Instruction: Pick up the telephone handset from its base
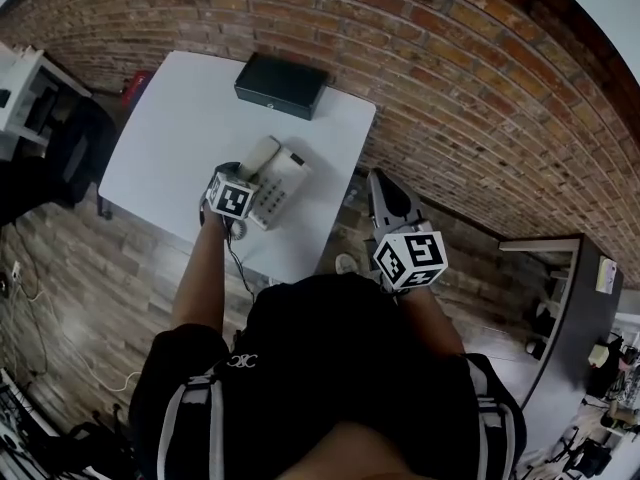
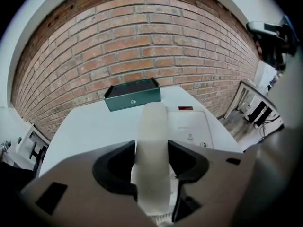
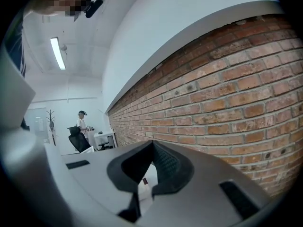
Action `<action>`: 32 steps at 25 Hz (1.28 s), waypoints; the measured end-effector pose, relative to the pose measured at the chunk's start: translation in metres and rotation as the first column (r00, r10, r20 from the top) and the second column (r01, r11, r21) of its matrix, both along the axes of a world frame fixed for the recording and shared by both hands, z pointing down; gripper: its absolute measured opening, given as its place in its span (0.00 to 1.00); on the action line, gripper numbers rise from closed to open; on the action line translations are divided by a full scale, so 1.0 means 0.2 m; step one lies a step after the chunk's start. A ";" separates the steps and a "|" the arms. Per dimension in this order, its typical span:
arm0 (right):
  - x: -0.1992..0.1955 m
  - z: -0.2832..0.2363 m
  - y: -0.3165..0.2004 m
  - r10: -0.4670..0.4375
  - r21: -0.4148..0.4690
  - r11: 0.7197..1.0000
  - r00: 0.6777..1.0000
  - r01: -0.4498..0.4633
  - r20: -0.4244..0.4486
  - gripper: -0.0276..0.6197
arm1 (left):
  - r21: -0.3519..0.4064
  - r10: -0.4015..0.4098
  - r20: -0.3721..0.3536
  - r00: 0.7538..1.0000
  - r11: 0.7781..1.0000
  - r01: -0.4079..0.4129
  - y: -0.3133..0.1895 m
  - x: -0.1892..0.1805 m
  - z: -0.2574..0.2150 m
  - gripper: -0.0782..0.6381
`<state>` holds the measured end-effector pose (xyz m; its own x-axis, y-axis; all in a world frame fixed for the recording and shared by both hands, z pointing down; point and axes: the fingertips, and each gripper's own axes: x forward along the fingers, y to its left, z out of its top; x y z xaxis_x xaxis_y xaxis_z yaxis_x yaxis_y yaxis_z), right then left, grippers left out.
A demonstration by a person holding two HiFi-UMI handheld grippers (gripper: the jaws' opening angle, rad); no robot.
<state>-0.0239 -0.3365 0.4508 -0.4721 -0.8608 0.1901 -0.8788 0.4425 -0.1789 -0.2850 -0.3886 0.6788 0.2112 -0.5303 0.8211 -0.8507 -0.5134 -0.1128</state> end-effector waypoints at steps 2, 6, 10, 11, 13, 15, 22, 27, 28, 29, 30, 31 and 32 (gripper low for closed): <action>-0.01 0.00 -0.01 -0.018 0.001 1.000 1.000 0.018 0.005 0.04 | 0.024 -0.016 -0.020 1.000 1.000 0.016 0.01 0.01 -0.04 0.41; -0.07 0.01 -0.02 -0.069 0.000 0.998 0.998 0.069 0.016 0.04 | 0.084 -0.053 -0.021 0.998 0.995 0.054 0.04 -0.03 -0.14 0.40; -0.14 0.00 -0.03 -0.128 0.008 0.992 0.991 0.128 0.022 0.04 | 0.145 -0.101 -0.039 0.994 0.984 0.106 0.07 -0.08 -0.24 0.40; -0.16 0.00 -0.04 -0.142 0.009 0.990 0.990 0.142 0.024 0.04 | 0.158 -0.113 -0.045 0.993 0.980 0.119 0.08 -0.10 -0.26 0.40; -0.20 -0.01 -0.04 -0.170 0.011 0.985 0.985 0.169 0.027 0.04 | 0.187 -0.142 -0.056 0.988 0.971 0.150 0.11 -0.12 -0.32 0.40; -0.24 -0.01 -0.04 -0.199 0.013 0.980 0.979 0.199 0.034 0.04 | 0.219 -0.174 -0.076 0.982 0.958 0.186 0.13 -0.14 -0.38 0.40; -0.38 -0.01 -0.05 -0.297 0.018 0.955 0.954 0.296 0.051 0.04 | 0.352 -0.274 -0.152 0.950 0.883 0.311 0.24 -0.23 -0.67 0.40; -0.49 -0.01 -0.02 -0.367 0.024 0.930 0.928 0.367 0.056 0.04 | 0.465 -0.319 -0.207 0.925 0.800 0.380 0.34 -0.29 -0.92 0.40; -0.51 -0.01 -0.01 -0.378 0.028 0.926 0.924 0.377 0.054 0.04 | 0.484 -0.331 -0.218 0.918 0.780 0.397 0.37 -0.30 -0.97 0.40; -0.53 -0.01 -0.01 -0.386 0.031 0.922 0.921 0.385 0.053 0.04 | 0.502 -0.343 -0.230 0.911 0.760 0.413 0.40 -0.31 -1.01 0.40; -0.55 -0.01 0.00 -0.394 0.033 0.919 0.918 0.393 0.053 0.04 | 0.517 -0.355 -0.243 0.903 0.740 0.431 0.44 -0.31 -1.05 0.40; -0.56 -0.01 0.00 -0.401 0.034 0.916 0.914 0.399 0.055 0.04 | 0.531 -0.365 -0.260 0.894 0.719 0.448 0.47 -0.32 -1.09 0.40; -0.58 -0.02 0.00 -0.408 0.036 0.913 0.911 0.406 0.057 0.04 | 0.542 -0.374 -0.277 0.885 0.700 0.465 0.50 -0.32 -1.12 0.40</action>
